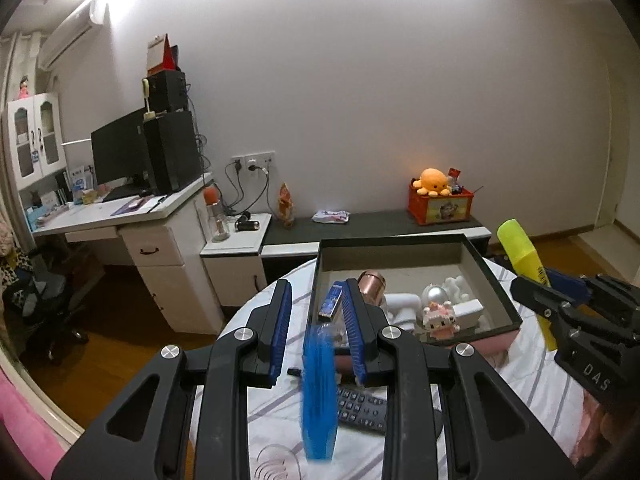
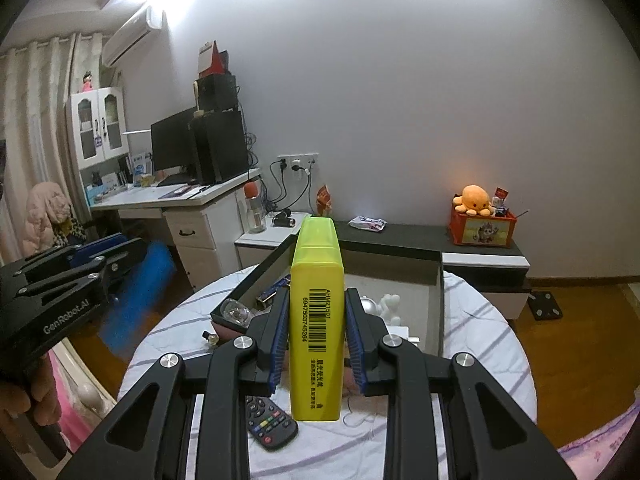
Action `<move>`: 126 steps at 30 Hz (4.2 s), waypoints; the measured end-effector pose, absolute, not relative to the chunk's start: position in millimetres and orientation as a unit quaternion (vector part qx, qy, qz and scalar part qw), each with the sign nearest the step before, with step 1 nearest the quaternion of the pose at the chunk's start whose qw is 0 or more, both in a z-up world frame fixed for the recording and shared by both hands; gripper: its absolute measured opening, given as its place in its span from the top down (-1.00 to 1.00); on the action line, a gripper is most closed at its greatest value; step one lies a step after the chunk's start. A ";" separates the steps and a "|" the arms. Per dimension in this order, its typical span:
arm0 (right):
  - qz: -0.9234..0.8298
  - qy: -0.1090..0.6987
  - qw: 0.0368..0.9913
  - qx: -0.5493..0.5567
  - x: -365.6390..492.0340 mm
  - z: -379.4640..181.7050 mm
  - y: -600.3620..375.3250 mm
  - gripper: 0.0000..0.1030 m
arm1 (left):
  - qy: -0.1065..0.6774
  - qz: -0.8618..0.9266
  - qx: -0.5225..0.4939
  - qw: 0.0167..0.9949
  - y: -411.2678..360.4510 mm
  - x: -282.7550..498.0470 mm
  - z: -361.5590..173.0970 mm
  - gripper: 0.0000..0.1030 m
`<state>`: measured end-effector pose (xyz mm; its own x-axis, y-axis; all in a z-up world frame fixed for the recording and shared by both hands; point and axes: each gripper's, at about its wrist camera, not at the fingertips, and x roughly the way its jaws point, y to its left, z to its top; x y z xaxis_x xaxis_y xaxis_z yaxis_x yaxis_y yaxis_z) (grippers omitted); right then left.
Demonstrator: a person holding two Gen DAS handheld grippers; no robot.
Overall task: Organize rigid objects
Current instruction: 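Lift both highlighters and carry them over the pink box, then lower both highlighters into the box and open both grippers, then withdraw both tools from the box toward the remote and hair clip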
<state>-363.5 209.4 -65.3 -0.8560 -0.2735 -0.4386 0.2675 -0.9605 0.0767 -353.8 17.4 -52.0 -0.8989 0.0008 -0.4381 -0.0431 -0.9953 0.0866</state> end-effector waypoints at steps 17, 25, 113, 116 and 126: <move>-0.947 -0.012 0.150 0.282 -422.5 -106.1 211.3 0.47 | 0.075 0.940 -0.330 0.048 5.6 -402.2 -129.8 0.38; -0.944 -0.014 0.151 0.294 -420.1 -113.9 207.1 0.47 | 0.059 0.914 -0.399 0.047 -13.7 -393.6 -193.4 0.27; -0.958 -0.002 0.092 0.270 -401.0 -93.0 245.5 -0.56 | 0.092 0.953 -0.267 0.107 47.4 -396.0 -74.9 -1.00; -0.962 -0.007 0.088 0.259 -378.6 -82.3 244.0 -0.57 | 0.088 0.959 -0.254 0.085 33.2 -373.7 -68.1 -1.00; -0.969 -0.005 0.085 0.231 -323.4 -64.8 230.6 -0.63 | 0.081 0.962 -0.253 0.063 2.6 -318.0 -67.3 -1.00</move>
<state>-323.4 230.6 -64.8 -0.8792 -0.1675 -0.4461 0.1626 -0.9854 0.0495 -318.0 2.6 -67.3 -0.8641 0.0794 -0.4970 -0.1616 -0.9790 0.1245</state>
